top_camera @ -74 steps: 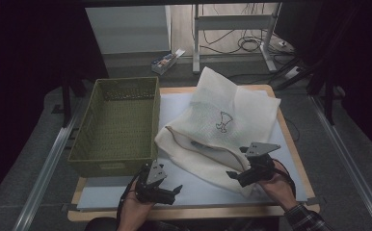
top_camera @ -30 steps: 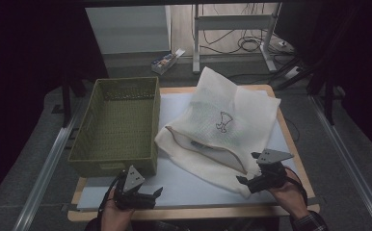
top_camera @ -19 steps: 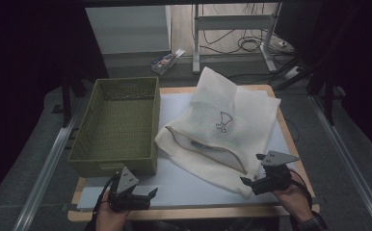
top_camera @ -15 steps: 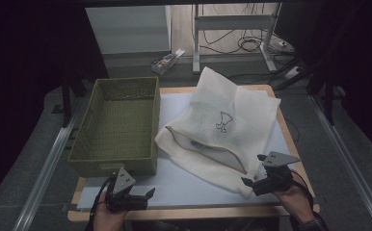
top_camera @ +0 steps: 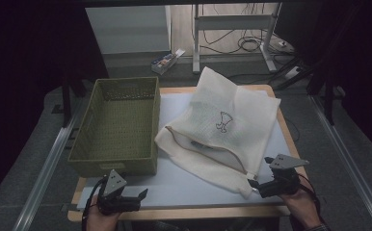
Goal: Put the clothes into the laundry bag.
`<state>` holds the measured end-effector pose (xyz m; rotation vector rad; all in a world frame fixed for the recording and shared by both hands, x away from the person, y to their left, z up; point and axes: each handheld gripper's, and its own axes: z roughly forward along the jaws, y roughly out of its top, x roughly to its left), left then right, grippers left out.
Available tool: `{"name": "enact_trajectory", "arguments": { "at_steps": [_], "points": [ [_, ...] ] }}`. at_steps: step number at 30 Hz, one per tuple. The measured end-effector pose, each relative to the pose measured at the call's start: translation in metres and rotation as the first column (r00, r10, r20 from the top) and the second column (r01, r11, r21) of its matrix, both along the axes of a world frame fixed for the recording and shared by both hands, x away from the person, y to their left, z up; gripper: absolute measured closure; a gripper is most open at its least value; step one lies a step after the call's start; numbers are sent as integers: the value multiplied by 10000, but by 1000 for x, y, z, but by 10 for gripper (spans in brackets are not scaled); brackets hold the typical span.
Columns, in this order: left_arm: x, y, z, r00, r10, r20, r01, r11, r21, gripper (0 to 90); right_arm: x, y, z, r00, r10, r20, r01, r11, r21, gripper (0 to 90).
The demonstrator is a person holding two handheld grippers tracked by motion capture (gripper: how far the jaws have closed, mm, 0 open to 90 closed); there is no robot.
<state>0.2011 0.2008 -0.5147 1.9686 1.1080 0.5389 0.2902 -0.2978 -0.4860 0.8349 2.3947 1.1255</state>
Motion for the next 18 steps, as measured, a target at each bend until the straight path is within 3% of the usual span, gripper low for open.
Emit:
{"name": "enact_trajectory", "arguments": {
  "at_steps": [18],
  "points": [
    [-2, 12, -6, 9991, 268, -339, -272, 9996, -119, 58, -4, -18, -6, 9975, -501, -492, 504, 9987, 47, 0]
  ]
}}
